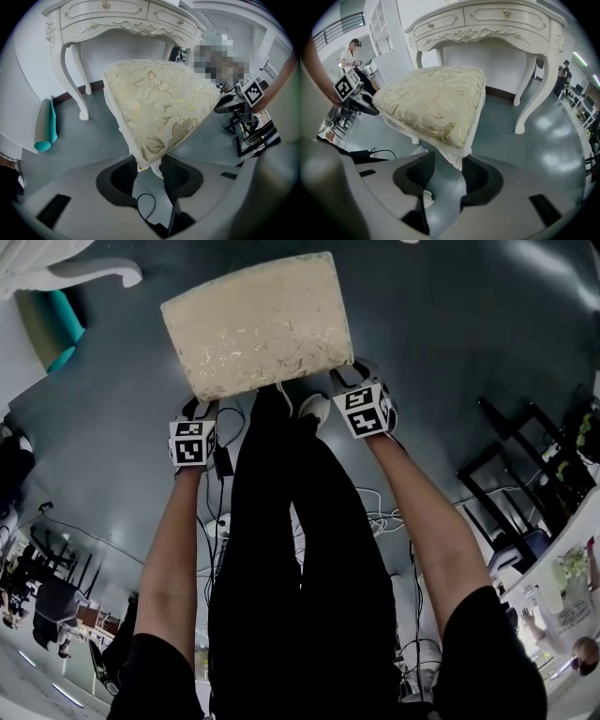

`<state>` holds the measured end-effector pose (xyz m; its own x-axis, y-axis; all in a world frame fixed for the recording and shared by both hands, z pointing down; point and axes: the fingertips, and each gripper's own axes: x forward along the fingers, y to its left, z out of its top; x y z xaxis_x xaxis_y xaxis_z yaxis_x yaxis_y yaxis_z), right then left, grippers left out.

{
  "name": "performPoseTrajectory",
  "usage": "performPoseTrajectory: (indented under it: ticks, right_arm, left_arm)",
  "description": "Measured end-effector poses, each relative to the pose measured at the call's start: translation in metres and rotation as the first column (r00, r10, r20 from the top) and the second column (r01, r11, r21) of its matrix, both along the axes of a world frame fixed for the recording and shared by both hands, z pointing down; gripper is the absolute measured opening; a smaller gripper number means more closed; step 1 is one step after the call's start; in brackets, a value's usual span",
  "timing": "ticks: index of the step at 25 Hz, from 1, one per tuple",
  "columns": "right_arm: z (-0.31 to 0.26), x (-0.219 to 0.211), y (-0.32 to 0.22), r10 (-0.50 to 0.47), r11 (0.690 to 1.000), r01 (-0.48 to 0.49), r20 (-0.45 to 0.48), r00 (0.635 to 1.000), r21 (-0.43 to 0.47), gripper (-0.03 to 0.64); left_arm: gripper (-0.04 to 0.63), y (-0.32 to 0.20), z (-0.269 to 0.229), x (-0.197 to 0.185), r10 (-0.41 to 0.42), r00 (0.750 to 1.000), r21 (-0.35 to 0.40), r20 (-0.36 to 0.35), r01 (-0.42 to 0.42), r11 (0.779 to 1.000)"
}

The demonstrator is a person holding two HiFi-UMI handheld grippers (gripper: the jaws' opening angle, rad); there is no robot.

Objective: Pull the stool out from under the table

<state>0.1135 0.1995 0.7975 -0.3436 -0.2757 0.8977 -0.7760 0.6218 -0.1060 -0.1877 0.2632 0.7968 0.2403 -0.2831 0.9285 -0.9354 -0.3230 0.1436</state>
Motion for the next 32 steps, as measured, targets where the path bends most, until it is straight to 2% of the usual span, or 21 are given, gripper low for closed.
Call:
performPoseTrajectory:
  ticks: [5, 7, 10, 12, 15, 19, 22, 26, 29, 30, 32]
  right_arm:
    - [0.001, -0.003, -0.004, -0.022, 1.000, 0.022, -0.008, 1.000, 0.012, 0.186]
    - [-0.005, 0.001, -0.004, -0.020, 0.999, 0.020, -0.023, 1.000, 0.027, 0.184]
    - [-0.024, 0.008, -0.008, 0.035, 0.998, -0.035, -0.011, 0.999, 0.047, 0.184]
    - [-0.046, 0.011, -0.016, 0.070, 0.994, -0.071, 0.021, 0.997, 0.080, 0.184]
    - [-0.090, 0.010, -0.024, 0.077, 0.986, -0.090, 0.092, 0.993, 0.143, 0.185]
    - [-0.168, -0.005, -0.030, 0.065, 0.976, -0.110, 0.228, 0.971, 0.189, 0.186]
    - [-0.236, -0.018, -0.017, 0.090, 0.968, -0.160, 0.325, 0.941, 0.195, 0.186]
    - [-0.340, -0.036, -0.002, 0.087, 0.951, -0.198, 0.411, 0.907, 0.237, 0.184]
    - [-0.411, -0.047, 0.000, 0.074, 0.934, -0.225, 0.468, 0.881, 0.276, 0.185]
    - [-0.433, -0.049, -0.001, 0.071, 0.928, -0.235, 0.484, 0.872, 0.288, 0.186]
    - [-0.475, -0.051, -0.001, 0.068, 0.914, -0.257, 0.507, 0.860, 0.314, 0.184]
  left_arm:
    - [0.172, -0.004, 0.003, -0.005, 0.017, 1.000, 0.003, 0.003, -0.017, 1.000]
    - [0.172, -0.002, 0.002, -0.006, 0.018, 1.000, -0.022, -0.023, -0.018, 1.000]
    - [0.172, 0.004, -0.009, -0.015, 0.028, 0.997, -0.040, -0.076, -0.031, 0.999]
    - [0.172, 0.006, -0.022, -0.025, 0.034, 0.997, -0.018, -0.075, -0.035, 0.999]
    - [0.172, 0.005, -0.055, -0.028, -0.006, 0.995, 0.052, -0.097, 0.011, 0.999]
    - [0.172, -0.008, -0.121, -0.003, -0.036, 0.985, 0.166, -0.170, 0.065, 0.984]
    - [0.172, -0.002, -0.186, 0.022, -0.074, 0.967, 0.215, -0.245, 0.129, 0.968]
    - [0.172, -0.001, -0.290, 0.051, -0.120, 0.933, 0.270, -0.339, 0.218, 0.938]
    - [0.172, -0.014, -0.372, 0.066, -0.158, 0.890, 0.299, -0.427, 0.304, 0.905]
    - [0.172, -0.019, -0.398, 0.073, -0.152, 0.878, 0.319, -0.454, 0.320, 0.892]
    - [0.172, -0.027, -0.444, 0.088, -0.098, 0.873, 0.372, -0.477, 0.302, 0.878]
